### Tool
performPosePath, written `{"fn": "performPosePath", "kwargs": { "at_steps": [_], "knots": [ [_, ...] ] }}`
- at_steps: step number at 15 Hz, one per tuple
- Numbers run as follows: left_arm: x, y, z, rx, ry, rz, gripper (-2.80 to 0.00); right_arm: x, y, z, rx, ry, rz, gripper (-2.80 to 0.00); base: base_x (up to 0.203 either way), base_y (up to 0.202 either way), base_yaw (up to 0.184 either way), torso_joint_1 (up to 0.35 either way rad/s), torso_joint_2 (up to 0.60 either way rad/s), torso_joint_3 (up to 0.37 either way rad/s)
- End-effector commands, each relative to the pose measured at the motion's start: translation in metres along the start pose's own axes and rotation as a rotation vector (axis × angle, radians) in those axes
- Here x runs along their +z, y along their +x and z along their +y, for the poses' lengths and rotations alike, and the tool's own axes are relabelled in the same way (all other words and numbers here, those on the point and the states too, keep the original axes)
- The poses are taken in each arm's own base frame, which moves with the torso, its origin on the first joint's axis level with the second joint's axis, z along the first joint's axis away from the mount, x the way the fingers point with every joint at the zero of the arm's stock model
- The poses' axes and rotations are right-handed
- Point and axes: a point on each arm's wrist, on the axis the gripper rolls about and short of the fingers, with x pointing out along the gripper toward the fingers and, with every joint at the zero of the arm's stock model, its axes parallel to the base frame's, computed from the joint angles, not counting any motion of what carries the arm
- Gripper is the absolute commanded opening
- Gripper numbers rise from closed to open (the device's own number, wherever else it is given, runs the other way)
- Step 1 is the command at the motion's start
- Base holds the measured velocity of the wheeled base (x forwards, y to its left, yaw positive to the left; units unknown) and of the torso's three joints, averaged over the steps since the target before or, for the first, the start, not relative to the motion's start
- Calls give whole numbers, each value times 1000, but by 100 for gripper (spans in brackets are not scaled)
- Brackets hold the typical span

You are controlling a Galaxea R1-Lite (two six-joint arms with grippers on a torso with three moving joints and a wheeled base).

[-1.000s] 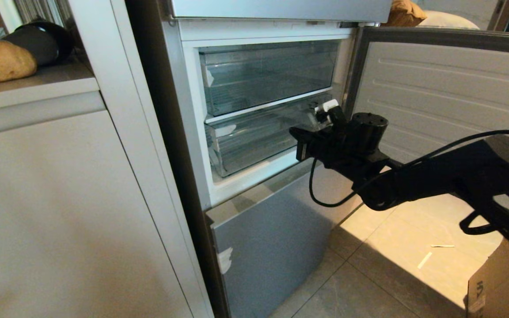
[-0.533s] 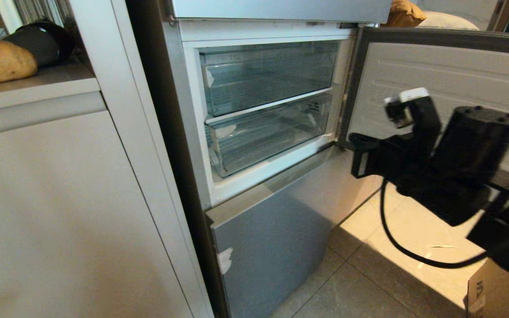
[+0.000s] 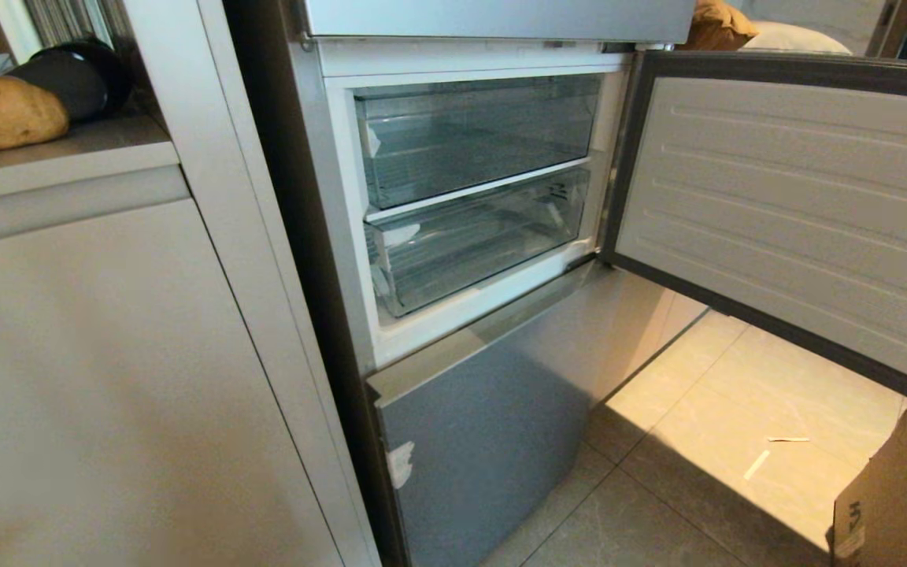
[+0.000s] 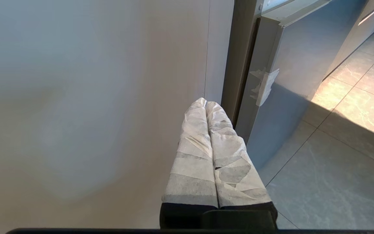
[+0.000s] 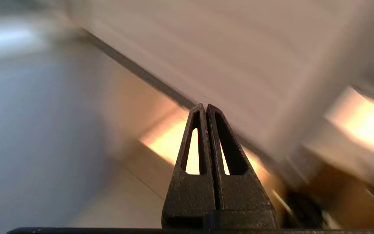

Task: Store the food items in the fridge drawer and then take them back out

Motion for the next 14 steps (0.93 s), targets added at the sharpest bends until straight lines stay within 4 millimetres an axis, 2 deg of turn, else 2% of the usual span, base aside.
{"fn": "performPosePath", "kwargs": {
  "at_steps": [1,4,5,7,10,14],
  "knots": [
    [0,0,0,0,-1,2,-280,-37,-59,-12,-78,-18,8,-280,0,0,0,0,0,0],
    [0,0,0,0,-2,0,-280,-97,-92,0,142,-24,275,-280,0,0,0,0,0,0],
    [0,0,0,0,-1,1,-280,-105,-95,3,167,20,326,-280,0,0,0,0,0,0],
    [0,0,0,0,-1,0,-280,-110,-93,4,222,47,394,-280,0,0,0,0,0,0],
    [0,0,0,0,-1,1,-280,-111,-97,3,380,43,337,-280,0,0,0,0,0,0],
    [0,0,0,0,-1,0,-280,-112,-103,1,331,130,210,-280,0,0,0,0,0,0]
  ]
}}
